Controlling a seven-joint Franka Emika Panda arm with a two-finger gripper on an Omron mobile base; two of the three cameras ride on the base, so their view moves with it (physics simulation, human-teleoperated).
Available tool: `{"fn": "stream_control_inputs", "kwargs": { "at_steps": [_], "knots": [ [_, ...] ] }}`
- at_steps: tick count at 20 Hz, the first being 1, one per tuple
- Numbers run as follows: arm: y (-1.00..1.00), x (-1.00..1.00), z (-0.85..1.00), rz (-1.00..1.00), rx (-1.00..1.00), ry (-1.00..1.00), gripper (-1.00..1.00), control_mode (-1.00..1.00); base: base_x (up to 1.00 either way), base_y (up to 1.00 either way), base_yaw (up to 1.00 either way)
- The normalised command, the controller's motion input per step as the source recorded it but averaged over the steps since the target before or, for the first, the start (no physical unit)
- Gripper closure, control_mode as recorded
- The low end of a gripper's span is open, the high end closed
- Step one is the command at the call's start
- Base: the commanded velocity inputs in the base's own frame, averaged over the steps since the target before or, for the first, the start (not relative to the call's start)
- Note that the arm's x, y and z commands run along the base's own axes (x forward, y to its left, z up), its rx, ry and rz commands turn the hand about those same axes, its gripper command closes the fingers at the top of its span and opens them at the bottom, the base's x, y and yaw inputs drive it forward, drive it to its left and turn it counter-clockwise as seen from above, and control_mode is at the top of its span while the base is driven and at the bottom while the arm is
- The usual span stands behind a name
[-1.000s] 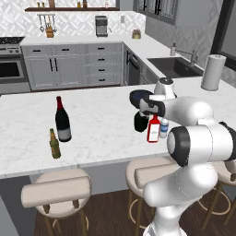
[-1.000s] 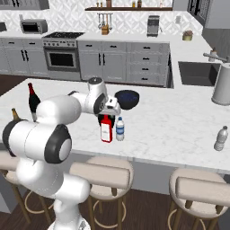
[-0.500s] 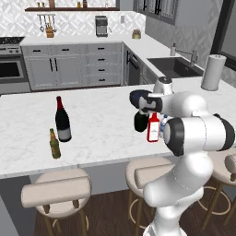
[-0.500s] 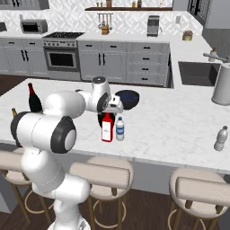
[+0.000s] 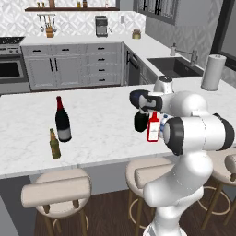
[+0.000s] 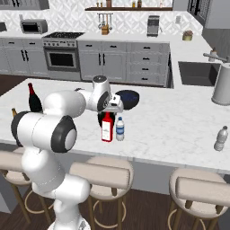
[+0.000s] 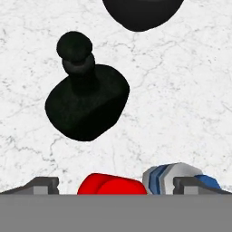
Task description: Move the plastic bottles in the middle to the plastics group, and the glass bottles in the middle to the glass group.
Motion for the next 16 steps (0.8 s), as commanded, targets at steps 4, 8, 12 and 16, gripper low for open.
{"fn": "stream_control_inputs", "kwargs": {
  "at_steps": [4, 8, 12, 16],
  "knots": [
    [0.0, 0.0, -0.03, 0.0, 0.0, 0.0, 1.0, -1.0, 0.0, 0.0, 0.0],
    [0.0, 0.0, 0.0, 0.0, 0.0, 0.0, 1.0, -1.0, 0.0, 0.0, 0.0],
    [0.0, -0.06, 0.0, 0.0, 0.0, -0.01, 1.0, -1.0, 0.0, 0.0, 0.0],
    [0.02, -0.51, 0.03, 0.0, 0.0, -0.1, 1.0, -1.0, 0.0, 0.0, 0.0]
  ]
}}
